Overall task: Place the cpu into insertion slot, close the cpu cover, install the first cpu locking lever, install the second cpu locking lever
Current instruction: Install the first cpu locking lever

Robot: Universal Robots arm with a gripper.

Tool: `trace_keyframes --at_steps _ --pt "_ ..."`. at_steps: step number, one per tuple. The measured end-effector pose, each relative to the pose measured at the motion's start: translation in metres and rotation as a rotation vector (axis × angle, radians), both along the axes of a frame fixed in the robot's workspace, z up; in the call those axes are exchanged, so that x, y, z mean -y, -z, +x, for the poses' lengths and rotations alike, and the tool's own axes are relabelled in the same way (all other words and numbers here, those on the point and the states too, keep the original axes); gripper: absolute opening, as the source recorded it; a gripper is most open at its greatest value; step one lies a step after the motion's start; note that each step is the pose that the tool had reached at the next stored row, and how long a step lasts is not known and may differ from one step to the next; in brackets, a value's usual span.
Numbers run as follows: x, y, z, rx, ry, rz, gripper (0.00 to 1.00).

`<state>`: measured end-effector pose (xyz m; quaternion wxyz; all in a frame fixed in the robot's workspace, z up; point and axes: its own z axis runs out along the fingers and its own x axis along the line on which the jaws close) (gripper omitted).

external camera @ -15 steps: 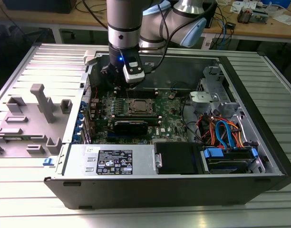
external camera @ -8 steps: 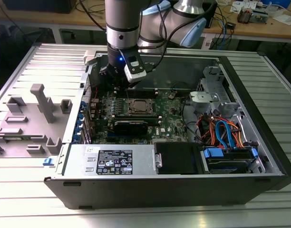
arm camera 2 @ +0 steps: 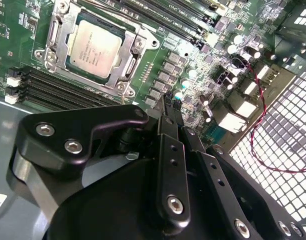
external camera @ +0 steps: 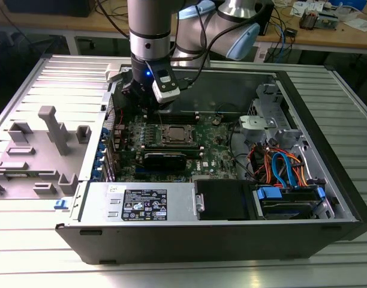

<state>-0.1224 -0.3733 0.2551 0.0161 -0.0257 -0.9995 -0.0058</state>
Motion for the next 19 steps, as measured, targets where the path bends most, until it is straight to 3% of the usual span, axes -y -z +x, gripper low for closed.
trace_keyframes --at_steps 7,14,19 --pt "-0.0009 0.0000 0.000 0.0000 0.000 0.0000 0.11" --pt "-0.0106 0.0000 -0.001 -0.0001 -0.069 -0.0004 0.11" --pt "-0.0155 0.0003 -0.001 0.0000 -0.085 -0.0004 0.11"
